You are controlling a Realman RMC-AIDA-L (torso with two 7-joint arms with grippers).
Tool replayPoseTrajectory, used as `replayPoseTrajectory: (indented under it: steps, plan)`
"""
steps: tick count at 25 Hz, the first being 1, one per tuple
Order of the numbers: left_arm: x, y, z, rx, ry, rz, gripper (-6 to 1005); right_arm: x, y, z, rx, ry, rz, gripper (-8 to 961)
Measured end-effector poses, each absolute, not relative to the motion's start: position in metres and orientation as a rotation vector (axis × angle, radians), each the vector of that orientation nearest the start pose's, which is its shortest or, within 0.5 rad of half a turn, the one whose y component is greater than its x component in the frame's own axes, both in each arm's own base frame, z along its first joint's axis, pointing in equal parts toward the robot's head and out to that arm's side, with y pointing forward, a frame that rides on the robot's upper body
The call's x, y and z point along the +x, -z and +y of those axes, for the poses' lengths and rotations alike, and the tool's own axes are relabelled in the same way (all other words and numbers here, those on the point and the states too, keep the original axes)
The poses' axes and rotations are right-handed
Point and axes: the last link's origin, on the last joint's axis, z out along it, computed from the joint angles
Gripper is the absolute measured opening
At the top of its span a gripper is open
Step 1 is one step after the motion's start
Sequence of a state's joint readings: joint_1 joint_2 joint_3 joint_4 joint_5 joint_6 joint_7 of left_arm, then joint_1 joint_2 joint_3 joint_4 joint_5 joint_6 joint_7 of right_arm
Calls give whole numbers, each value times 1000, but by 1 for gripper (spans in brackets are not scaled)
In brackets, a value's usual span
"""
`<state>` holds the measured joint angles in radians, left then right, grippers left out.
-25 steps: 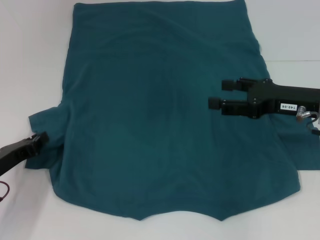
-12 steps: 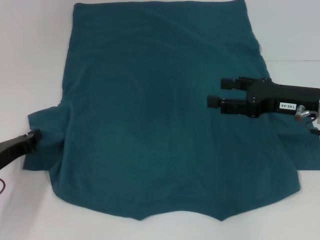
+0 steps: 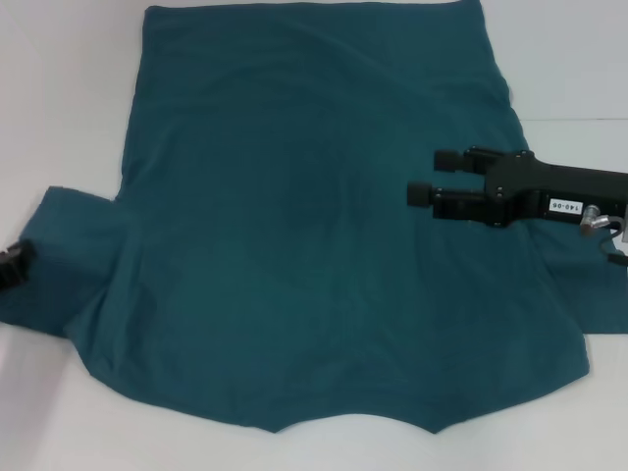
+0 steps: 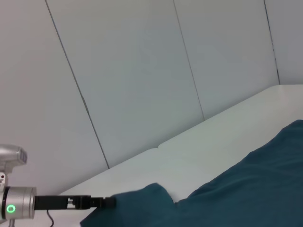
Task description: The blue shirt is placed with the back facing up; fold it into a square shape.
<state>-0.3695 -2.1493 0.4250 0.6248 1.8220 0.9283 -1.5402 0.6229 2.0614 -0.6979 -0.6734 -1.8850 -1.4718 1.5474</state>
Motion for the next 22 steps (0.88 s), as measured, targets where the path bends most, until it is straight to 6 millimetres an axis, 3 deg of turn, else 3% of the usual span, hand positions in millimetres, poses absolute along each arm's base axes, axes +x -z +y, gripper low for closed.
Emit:
replayPoseTrajectory:
  steps: [22]
  plan:
    - [-374, -54, 355, -1712, 609, -1149, 1, 225, -15, 373, -2610, -832, 708, 869]
